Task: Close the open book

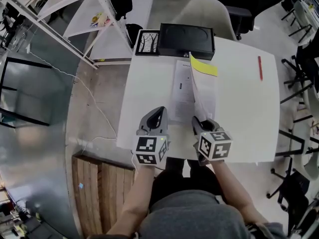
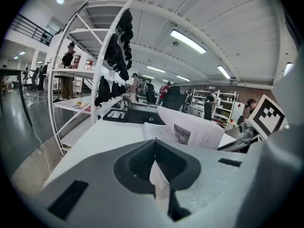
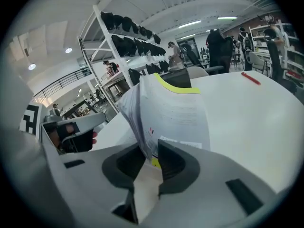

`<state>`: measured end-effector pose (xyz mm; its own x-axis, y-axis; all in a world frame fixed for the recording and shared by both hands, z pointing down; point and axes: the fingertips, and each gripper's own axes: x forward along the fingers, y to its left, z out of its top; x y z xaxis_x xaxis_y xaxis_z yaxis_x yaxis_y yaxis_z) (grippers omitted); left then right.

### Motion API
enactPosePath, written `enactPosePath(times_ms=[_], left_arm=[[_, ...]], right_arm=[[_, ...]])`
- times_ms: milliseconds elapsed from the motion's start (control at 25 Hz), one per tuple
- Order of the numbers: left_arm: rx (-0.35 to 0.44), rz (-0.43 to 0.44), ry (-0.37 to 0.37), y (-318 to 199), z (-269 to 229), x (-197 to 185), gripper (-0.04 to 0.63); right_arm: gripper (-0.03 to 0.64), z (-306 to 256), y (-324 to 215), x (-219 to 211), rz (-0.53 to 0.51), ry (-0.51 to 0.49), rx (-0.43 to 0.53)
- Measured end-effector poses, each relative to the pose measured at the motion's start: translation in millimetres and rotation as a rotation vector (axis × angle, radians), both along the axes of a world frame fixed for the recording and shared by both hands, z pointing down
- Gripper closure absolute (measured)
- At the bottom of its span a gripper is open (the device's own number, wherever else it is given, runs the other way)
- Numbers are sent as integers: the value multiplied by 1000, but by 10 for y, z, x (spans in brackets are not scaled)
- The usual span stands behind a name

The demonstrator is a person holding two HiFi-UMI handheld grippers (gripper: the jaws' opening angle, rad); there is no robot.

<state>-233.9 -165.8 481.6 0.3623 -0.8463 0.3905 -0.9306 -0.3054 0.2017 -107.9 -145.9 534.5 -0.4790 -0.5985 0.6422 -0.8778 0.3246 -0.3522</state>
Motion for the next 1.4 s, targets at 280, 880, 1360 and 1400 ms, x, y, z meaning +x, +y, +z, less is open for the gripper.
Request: enactPosePath(times_ms=[280, 880, 1360, 1400], left_arm=[[-8, -26, 4, -5, 40, -147, 589], [2, -4, 5, 1, 1, -135, 589], [30, 58, -10, 41, -105, 87, 589], [33, 64, -10, 41, -118, 106, 589]], right_arm=[[494, 95, -21, -108, -39, 51, -20], [420, -57, 123, -274, -118, 31, 24], [462, -530, 170, 7, -2, -34, 153], [468, -581, 164, 50, 13, -34, 169]])
